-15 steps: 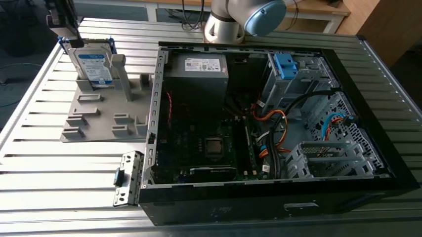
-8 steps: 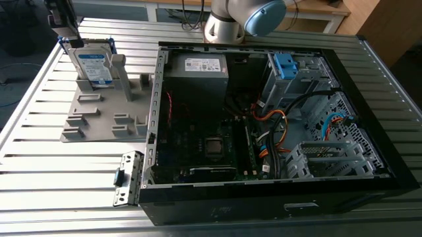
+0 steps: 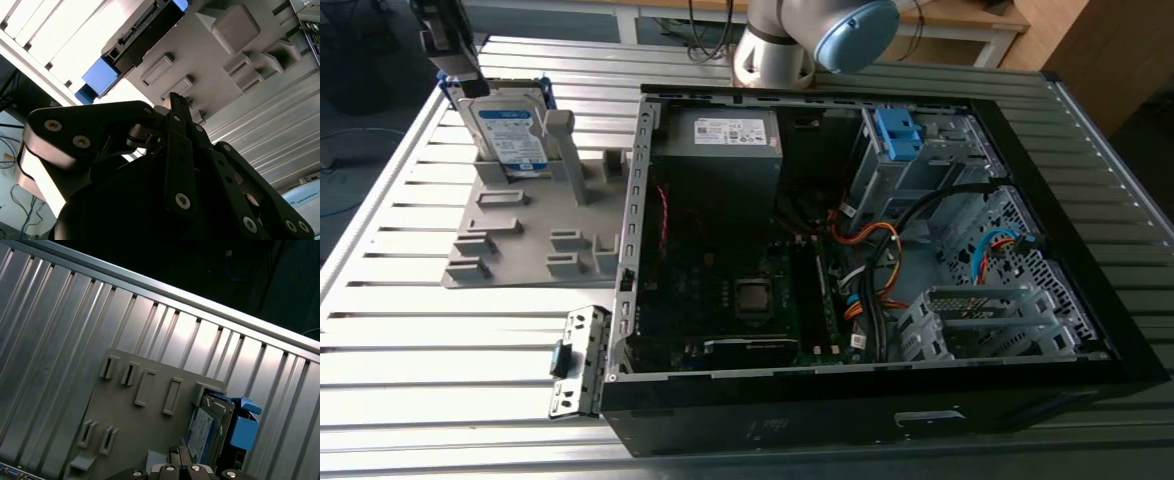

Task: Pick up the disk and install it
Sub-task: 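Pick up the disk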

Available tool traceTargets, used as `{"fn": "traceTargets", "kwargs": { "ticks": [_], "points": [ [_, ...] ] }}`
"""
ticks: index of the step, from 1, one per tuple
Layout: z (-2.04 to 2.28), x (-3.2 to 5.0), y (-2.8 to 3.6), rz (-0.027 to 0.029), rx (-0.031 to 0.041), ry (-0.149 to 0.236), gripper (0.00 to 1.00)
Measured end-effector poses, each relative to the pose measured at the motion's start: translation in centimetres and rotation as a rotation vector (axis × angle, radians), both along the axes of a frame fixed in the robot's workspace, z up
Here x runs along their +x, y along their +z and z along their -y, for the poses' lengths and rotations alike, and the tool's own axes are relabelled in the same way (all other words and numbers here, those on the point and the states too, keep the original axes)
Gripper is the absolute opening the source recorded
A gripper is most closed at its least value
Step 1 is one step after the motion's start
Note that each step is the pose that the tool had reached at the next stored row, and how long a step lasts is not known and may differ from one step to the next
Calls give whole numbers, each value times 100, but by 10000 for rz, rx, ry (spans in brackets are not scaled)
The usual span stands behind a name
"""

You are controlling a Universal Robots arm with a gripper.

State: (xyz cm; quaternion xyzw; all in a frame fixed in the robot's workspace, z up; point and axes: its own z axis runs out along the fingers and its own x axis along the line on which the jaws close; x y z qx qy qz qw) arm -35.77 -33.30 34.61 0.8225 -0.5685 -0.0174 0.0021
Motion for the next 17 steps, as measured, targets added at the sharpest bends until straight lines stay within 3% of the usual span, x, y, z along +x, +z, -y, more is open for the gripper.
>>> {"fn": "traceTargets", "kwargs": {
  "ticks": [5,7,17],
  "points": [
    [0,0,0,0,0,358,11],
    [0,0,-3,0,-1,326,11],
    [0,-1,-38,-2,24,-1377,11]
  ]
}}
